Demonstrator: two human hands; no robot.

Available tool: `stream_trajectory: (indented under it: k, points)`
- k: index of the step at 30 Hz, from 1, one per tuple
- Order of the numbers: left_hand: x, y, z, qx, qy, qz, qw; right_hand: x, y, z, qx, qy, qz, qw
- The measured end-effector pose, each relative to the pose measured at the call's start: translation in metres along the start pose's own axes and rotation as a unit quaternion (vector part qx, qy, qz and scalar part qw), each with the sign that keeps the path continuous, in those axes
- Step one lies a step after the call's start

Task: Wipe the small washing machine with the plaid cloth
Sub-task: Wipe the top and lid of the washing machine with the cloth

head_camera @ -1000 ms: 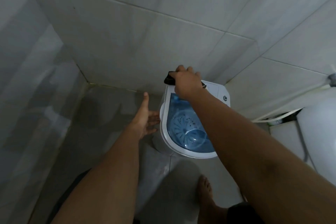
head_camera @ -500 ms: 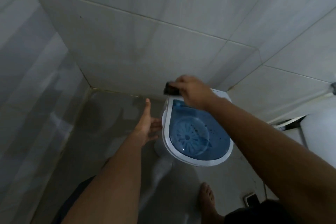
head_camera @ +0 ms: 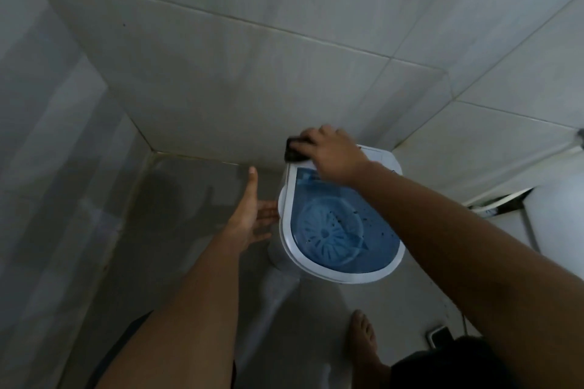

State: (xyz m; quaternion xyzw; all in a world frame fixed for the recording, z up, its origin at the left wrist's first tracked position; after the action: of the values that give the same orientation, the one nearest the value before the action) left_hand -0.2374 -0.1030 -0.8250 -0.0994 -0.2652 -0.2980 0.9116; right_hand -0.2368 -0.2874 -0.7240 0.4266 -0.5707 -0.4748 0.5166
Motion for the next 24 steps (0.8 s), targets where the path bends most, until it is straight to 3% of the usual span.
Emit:
stream_trajectory:
  k: [3, 5, 7, 9, 11, 12, 14, 16, 18, 21, 24]
  points:
    - [0.000, 0.000, 0.002, -0.001, -0.004, -0.006, 1.000, 0.032, 0.000, -0.020, -0.037, -0.174, -0.013, 0.984]
    - [0.001, 0.000, 0.002, 0.003, -0.005, -0.006, 1.000, 0.018, 0.001, -0.015, -0.031, -0.193, -0.005, 0.981]
    - [0.001, 0.001, 0.000, 0.011, -0.004, -0.004, 1.000, -0.020, -0.004, 0.003, -0.001, -0.098, 0.004, 0.995]
    - [0.000, 0.001, -0.002, 0.016, 0.002, 0.001, 1.000, -0.060, -0.013, 0.034, 0.000, 0.070, -0.028, 0.997]
    - [-0.001, 0.001, -0.002, 0.019, 0.001, -0.003, 1.000, -0.052, -0.014, 0.044, 0.004, 0.154, -0.029, 0.988]
    - [-0.001, 0.001, -0.001, 0.021, -0.001, -0.005, 1.000, -0.034, -0.013, 0.037, 0.014, 0.117, -0.020, 0.993]
    - [0.001, 0.000, 0.001, 0.017, -0.012, -0.011, 1.000, 0.010, -0.007, 0.021, 0.030, -0.057, -0.011, 0.998]
    - [0.004, -0.002, 0.006, 0.009, -0.024, -0.015, 1.000, 0.030, -0.006, 0.016, 0.017, -0.204, -0.025, 0.979]
    - [0.005, -0.003, 0.008, 0.005, -0.029, -0.011, 1.000, 0.019, -0.008, 0.017, 0.007, -0.244, -0.038, 0.969]
    - [0.004, -0.003, 0.009, 0.011, -0.025, -0.012, 1.000, -0.025, -0.009, 0.038, 0.032, -0.172, -0.041, 0.984]
    - [0.005, -0.005, 0.008, 0.007, -0.024, -0.010, 1.000, -0.063, -0.014, 0.067, 0.044, -0.027, -0.064, 0.997]
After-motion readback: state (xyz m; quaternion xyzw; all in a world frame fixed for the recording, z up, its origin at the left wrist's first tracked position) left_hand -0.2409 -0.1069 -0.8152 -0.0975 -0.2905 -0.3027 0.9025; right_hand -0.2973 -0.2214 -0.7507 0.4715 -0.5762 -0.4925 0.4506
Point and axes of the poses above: each hand's wrist, its own z-axis away from the middle knuckle, its own y-axis out of the back of the hand, x = y × z, the point moved 9 cm from there along -z, towards the middle knuckle, and after that the axes turned 9 degrees about x, right-handed, at the moved point
